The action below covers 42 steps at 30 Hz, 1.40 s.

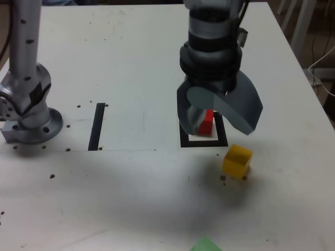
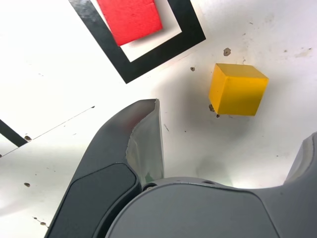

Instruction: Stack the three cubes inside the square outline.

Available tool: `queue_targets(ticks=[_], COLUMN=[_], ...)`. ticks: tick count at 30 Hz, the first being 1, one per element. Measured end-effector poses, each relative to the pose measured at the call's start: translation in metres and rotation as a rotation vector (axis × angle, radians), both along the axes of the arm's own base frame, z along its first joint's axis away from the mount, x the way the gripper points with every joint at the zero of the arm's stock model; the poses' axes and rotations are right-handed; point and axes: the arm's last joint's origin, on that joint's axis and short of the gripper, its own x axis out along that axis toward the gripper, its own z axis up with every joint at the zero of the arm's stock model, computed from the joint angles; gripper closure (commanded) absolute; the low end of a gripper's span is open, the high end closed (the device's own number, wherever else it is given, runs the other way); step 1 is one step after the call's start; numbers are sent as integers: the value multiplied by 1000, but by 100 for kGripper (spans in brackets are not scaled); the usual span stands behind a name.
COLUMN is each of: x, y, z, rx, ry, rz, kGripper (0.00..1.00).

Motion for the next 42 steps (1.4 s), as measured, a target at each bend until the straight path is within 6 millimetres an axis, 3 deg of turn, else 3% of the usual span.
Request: queue_targets(ticks=[16,30,42], x=[29,44,48], y=[-19,-23,-23], z=[-36,-71,-72], rx=[21,27,60], ry=[46,77,47], rz=[-61,-80,-82], kGripper=[2,23,48])
